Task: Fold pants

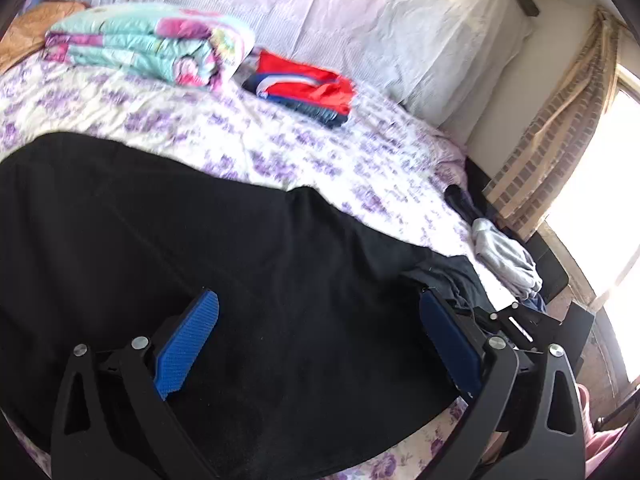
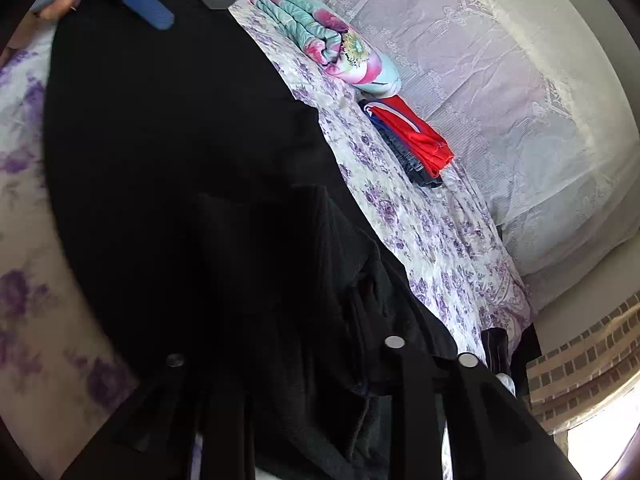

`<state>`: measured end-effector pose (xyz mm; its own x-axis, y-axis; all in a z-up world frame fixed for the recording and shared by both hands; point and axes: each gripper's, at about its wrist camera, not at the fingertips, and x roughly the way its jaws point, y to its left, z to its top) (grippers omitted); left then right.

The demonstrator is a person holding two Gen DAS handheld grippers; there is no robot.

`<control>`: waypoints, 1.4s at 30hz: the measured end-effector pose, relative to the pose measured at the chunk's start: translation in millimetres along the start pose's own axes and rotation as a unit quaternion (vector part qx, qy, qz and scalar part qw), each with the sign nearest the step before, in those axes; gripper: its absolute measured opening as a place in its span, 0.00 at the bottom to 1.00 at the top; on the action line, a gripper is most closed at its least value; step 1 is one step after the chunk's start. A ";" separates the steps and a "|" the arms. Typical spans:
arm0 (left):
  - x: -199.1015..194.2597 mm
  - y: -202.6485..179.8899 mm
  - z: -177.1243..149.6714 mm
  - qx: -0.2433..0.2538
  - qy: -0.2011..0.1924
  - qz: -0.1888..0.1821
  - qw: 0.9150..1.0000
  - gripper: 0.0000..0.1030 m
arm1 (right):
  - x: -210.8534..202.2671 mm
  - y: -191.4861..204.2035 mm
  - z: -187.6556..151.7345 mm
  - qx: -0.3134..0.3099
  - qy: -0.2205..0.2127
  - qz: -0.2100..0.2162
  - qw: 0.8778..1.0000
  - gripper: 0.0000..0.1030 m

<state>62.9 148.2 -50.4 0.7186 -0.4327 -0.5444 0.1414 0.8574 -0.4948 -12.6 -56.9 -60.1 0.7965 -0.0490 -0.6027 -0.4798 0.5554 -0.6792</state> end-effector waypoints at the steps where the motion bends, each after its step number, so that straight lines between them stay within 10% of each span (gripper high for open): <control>1: 0.6 0.9 1.2 -0.001 0.002 0.000 1.000 0.96 | -2.8 -5.5 2.2 0.007 -0.002 0.004 1.000 0.44; 9: -3.4 7.2 -0.5 -0.005 -0.001 -0.015 1.000 0.96 | 0.5 32.2 9.9 -0.102 -0.025 -0.032 0.994 0.51; 12: -2.4 6.1 -0.7 0.000 0.000 -0.010 1.000 0.96 | -0.6 25.6 16.3 -0.076 -0.029 -0.003 0.997 0.20; 17: -3.5 7.7 -1.2 -0.002 0.000 -0.013 1.000 0.96 | -9.5 6.7 29.7 0.017 -0.075 -0.064 0.995 0.18; 22: -2.4 6.0 -1.6 0.002 0.001 -0.010 1.000 0.96 | 8.9 31.7 20.4 0.006 -0.044 0.013 0.999 0.27; 24: -2.3 5.8 -1.9 0.003 0.002 -0.009 1.000 0.96 | -6.9 20.3 17.3 0.036 -0.055 0.052 0.996 0.45; 28: -1.4 2.4 -0.6 0.008 0.006 0.000 1.000 0.96 | -38.7 -33.4 -1.2 0.184 -0.095 0.149 0.967 0.57; 32: -9.2 -27.7 9.1 0.044 0.001 -0.032 0.999 0.95 | -38.8 -101.3 -41.9 0.330 -0.102 0.090 0.934 0.55; 34: -8.6 -58.1 14.5 0.078 -0.002 -0.049 0.996 0.95 | -23.2 -128.5 -62.5 0.392 -0.087 0.078 0.912 0.39; 38: 21.0 -131.8 8.7 0.166 0.035 -0.097 0.981 0.69 | 29.3 -149.9 -89.8 0.456 -0.027 0.076 0.886 0.30; 42: 85.6 -163.4 -17.5 0.204 0.124 -0.061 0.969 0.51 | 75.8 -136.5 -115.1 0.488 0.038 0.128 0.863 0.30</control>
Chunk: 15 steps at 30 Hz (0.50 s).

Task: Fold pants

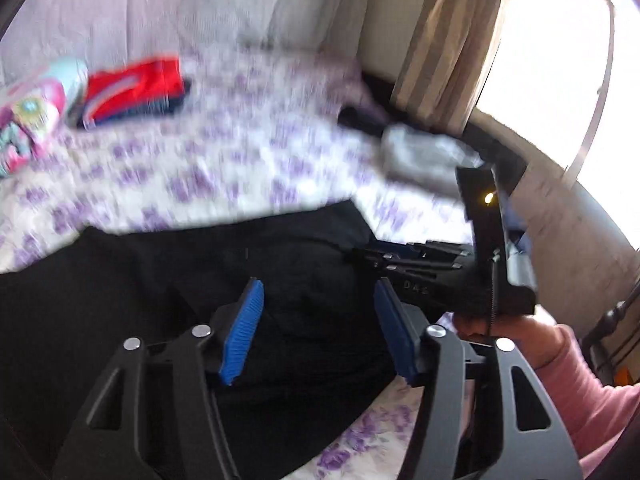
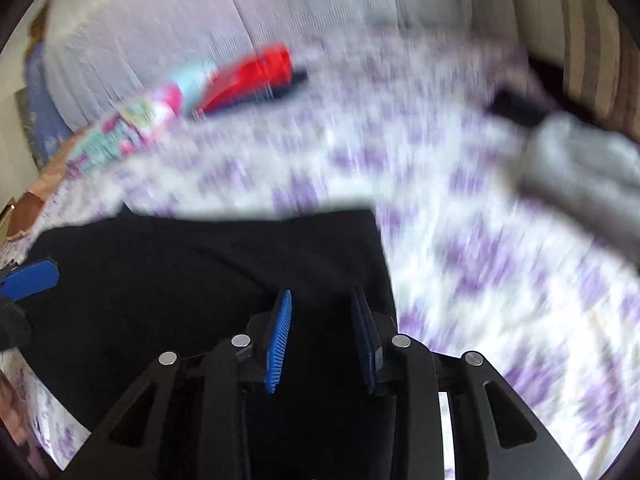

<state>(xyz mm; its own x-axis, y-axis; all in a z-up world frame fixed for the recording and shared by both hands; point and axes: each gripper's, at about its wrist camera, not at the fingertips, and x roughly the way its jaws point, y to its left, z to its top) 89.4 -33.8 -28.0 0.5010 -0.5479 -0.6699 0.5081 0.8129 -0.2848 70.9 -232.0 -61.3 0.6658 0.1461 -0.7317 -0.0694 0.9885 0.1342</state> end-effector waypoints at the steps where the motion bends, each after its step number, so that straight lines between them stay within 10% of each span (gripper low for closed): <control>1: 26.7 6.0 -5.9 -0.016 0.054 0.009 0.998 0.50 | -4.4 -0.2 -0.9 0.000 0.003 0.000 1.000 0.30; 8: 29.7 6.0 -19.7 -0.007 0.033 0.008 0.999 0.53 | -29.8 12.5 45.3 -0.024 -0.047 0.021 0.998 0.34; 12: 29.4 4.7 -24.8 -0.001 0.018 0.004 1.000 0.56 | 29.0 -1.3 56.1 -0.002 0.048 0.017 0.999 0.43; 15: 29.0 7.6 -25.3 -0.003 0.014 -0.008 1.000 0.59 | 10.0 3.2 45.5 -0.014 0.030 0.004 0.999 0.42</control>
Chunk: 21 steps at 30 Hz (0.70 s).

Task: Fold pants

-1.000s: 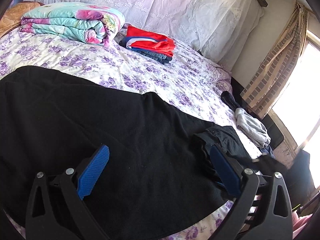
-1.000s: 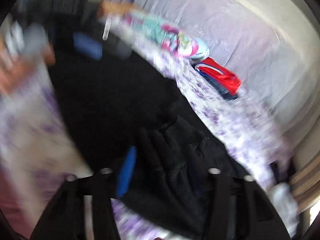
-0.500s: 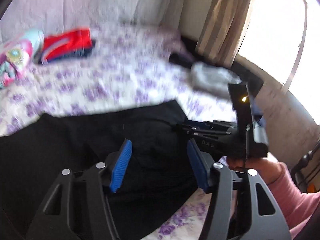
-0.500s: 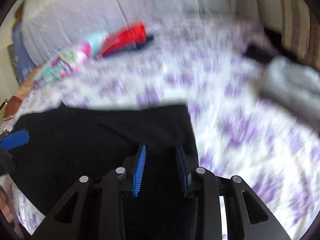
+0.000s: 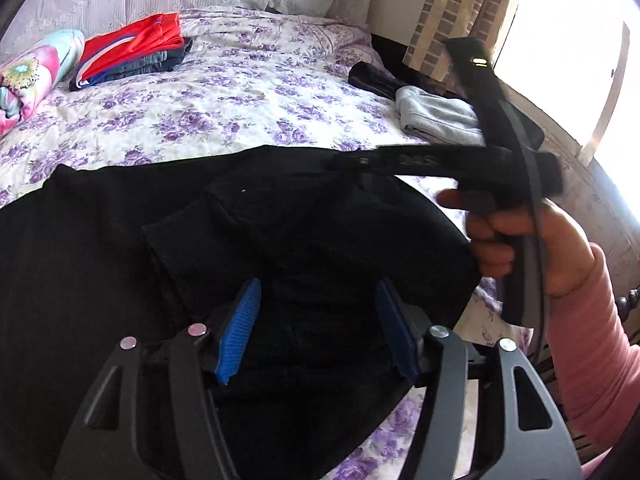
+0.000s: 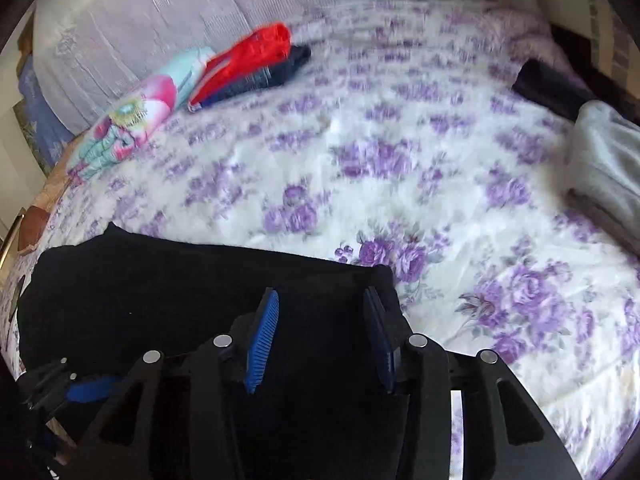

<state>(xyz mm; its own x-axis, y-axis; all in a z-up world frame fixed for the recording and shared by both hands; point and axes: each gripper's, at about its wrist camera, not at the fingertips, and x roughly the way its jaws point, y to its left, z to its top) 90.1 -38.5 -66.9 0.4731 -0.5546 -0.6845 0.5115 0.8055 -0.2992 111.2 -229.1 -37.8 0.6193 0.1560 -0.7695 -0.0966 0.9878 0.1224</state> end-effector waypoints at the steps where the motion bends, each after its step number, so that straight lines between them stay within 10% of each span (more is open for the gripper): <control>1: 0.0 0.9 -0.8 -0.004 -0.001 -0.005 1.000 0.59 | -24.4 3.2 -9.2 0.001 -0.029 -0.002 1.000 0.43; 8: 2.2 -1.8 0.0 0.003 -0.004 -0.024 1.000 0.70 | -54.8 5.9 -108.6 0.024 -0.086 -0.022 0.996 0.62; 10: 0.5 -7.0 -1.6 0.014 -0.008 -0.011 1.000 0.71 | -59.5 -3.5 -109.6 0.064 -0.078 -0.006 0.995 0.79; 16: -52.0 5.7 -2.8 -0.015 -0.049 -0.021 0.998 0.79 | -75.5 0.7 -111.1 0.100 -0.097 0.023 0.990 0.92; 21: -141.1 65.0 -24.2 -0.071 -0.121 0.107 0.984 0.92 | -112.0 67.9 -102.6 0.021 -0.179 0.029 0.983 0.97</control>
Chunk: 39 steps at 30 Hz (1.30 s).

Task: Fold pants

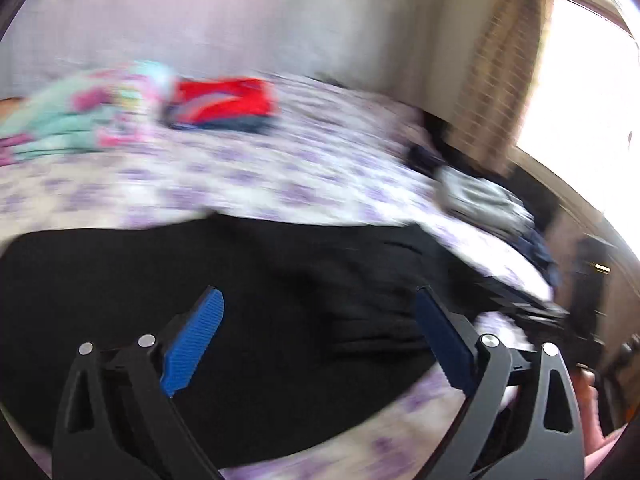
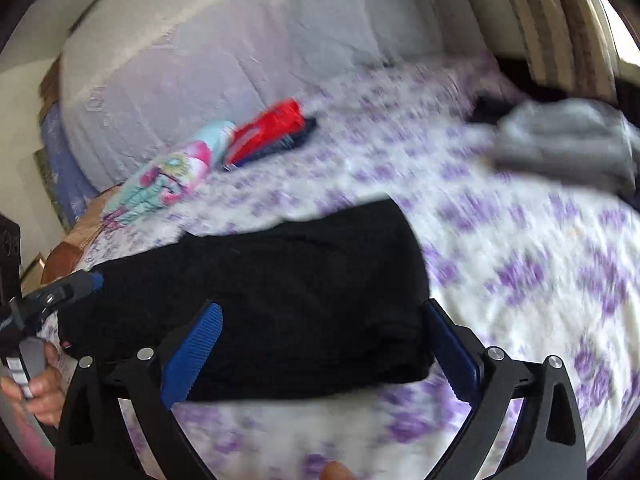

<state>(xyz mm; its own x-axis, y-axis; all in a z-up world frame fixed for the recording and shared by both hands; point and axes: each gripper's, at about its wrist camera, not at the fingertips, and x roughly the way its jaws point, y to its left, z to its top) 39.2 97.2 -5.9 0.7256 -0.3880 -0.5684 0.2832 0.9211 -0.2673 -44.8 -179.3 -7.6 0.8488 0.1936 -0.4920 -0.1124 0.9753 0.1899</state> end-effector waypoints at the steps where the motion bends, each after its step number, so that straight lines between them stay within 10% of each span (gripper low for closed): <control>1: -10.5 14.5 -0.4 -0.012 -0.005 0.021 1.000 0.92 | -1.9 19.3 5.0 -0.022 -0.012 0.021 0.999 0.97; 8: -100.0 141.8 -25.4 -0.158 -0.026 0.170 0.972 0.95 | 26.8 155.7 9.3 -0.149 0.037 0.231 0.961 0.97; 19: -121.8 242.3 -52.9 -0.319 -0.004 0.073 0.945 0.95 | 59.0 327.3 -41.5 -0.397 0.074 0.202 0.892 0.96; 39: -58.7 249.2 -42.0 -0.321 0.089 -0.021 0.943 0.95 | 111.6 366.9 -89.4 -0.493 0.065 0.101 0.862 0.71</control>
<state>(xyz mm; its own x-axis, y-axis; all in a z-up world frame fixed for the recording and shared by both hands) 40.8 348.1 -71.8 0.5889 -0.4750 -0.6538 -0.1710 0.7175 -0.6753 -37.5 209.7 -68.8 0.7029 0.3183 -0.6361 -0.6897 0.5236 -0.5002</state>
